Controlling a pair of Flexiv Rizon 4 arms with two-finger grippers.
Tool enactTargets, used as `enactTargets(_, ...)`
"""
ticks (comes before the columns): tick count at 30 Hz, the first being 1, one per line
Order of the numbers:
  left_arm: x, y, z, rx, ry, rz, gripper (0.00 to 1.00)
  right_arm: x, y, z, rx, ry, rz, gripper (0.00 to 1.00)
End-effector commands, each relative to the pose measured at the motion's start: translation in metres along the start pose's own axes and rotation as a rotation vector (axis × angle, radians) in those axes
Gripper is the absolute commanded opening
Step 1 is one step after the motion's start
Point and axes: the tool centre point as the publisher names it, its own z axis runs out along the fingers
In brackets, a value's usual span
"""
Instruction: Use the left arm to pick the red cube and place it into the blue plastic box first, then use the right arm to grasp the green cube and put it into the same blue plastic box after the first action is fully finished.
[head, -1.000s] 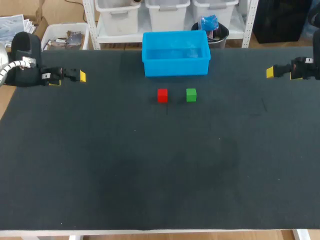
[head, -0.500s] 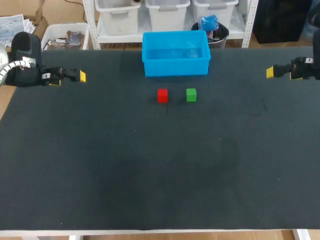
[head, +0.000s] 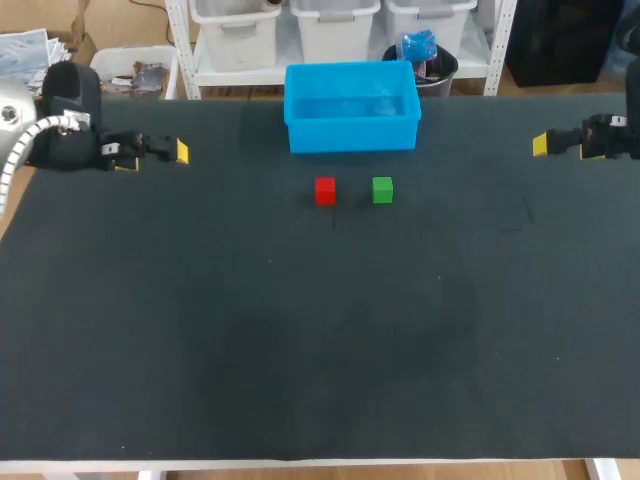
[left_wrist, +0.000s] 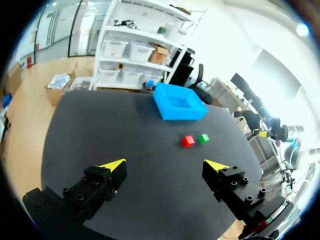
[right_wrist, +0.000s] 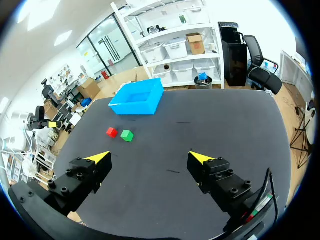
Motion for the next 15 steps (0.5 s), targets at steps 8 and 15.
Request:
enactTargets(8, -0.017, -0.030, 0.051, -0.188, 0.133, 0.010, 1.00, 0.000, 0.000, 0.000, 0.001, 0.000, -0.001, 1.00)
enactTargets(15, -0.022, -0.045, 0.077, -0.237, 0.187, 0.032, 1.00, 0.000, 0.000, 0.000, 0.001, 0.000, -0.001, 1.00)
